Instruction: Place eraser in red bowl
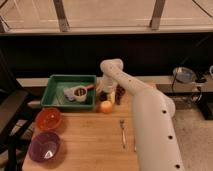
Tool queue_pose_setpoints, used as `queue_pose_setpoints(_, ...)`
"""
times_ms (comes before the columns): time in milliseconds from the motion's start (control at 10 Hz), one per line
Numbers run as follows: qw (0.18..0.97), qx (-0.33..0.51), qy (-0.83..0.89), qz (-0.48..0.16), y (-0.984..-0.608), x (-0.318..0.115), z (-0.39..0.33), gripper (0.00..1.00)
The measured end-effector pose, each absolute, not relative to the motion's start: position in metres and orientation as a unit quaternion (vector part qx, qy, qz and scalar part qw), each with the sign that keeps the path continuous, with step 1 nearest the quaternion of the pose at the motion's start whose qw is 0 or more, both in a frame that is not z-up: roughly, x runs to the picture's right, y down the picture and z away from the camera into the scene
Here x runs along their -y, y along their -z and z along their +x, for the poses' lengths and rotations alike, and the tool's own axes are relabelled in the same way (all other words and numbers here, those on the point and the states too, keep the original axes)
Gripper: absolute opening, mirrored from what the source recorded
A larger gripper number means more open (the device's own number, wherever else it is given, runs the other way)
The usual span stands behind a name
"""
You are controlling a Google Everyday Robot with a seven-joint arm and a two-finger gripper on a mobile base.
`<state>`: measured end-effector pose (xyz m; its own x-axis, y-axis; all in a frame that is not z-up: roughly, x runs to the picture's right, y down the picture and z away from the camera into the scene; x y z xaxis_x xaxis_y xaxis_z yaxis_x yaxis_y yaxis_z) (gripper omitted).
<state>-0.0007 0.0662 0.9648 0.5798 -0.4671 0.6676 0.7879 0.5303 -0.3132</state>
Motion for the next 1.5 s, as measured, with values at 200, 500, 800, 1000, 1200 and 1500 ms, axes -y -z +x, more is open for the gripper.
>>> queue_pose_setpoints(200,0.834,0.257,0.382,-0.303,-0.961,-0.064,-0.003,0.49)
queue_pose_setpoints(500,0.841,0.246,0.381,-0.296,-0.953,-0.059,0.005,0.21)
queue_pose_setpoints(800,0.851,0.230,0.372,-0.289,-0.945,-0.055,0.022,0.00)
queue_pose_setpoints(1000,0.866,0.208,0.360,-0.277,-0.931,-0.042,0.047,0.00)
queue_pose_setpoints(1200,0.878,0.191,0.356,-0.256,-0.901,-0.019,0.069,0.00)
queue_pose_setpoints(1500,0.871,0.200,0.391,-0.219,-0.855,0.003,0.069,0.00)
